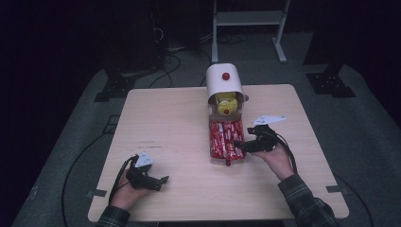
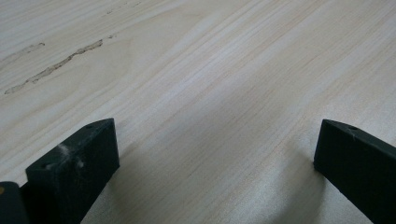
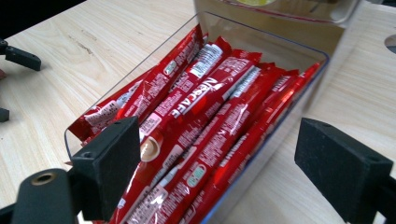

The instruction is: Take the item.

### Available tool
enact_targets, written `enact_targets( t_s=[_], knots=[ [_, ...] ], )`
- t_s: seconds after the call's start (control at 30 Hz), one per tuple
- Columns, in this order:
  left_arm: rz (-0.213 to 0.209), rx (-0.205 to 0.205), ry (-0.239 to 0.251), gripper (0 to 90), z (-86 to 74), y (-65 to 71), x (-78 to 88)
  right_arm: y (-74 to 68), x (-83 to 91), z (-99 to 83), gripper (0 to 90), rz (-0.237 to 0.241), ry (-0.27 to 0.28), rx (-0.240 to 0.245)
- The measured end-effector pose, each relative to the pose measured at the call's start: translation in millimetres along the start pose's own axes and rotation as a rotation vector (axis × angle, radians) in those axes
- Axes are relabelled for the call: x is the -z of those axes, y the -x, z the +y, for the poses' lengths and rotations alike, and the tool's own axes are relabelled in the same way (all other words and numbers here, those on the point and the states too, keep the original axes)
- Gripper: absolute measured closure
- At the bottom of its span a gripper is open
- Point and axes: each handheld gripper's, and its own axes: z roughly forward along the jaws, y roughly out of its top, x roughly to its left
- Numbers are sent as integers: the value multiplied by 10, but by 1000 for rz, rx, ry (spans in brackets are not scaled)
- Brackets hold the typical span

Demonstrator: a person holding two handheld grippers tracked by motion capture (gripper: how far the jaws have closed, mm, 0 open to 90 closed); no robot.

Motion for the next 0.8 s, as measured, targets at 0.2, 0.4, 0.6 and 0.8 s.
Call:
enact_targets(
  t_s=[0.2, 0.4, 0.6, 0.8],
  knots=[
    [0, 0, 0, 0, 0, 0, 0, -49, -53, 14, 136, 6, 10, 9],
    [0, 0, 0, 0, 0, 0, 0, -90, -117, 20, 140, 10, 7, 19],
    [0, 0, 0, 0, 0, 0, 0, -151, -179, 33, 167, 14, 14, 43],
    [0, 0, 0, 0, 0, 0, 0, -189, -228, 36, 207, 17, 6, 58]
  ],
)
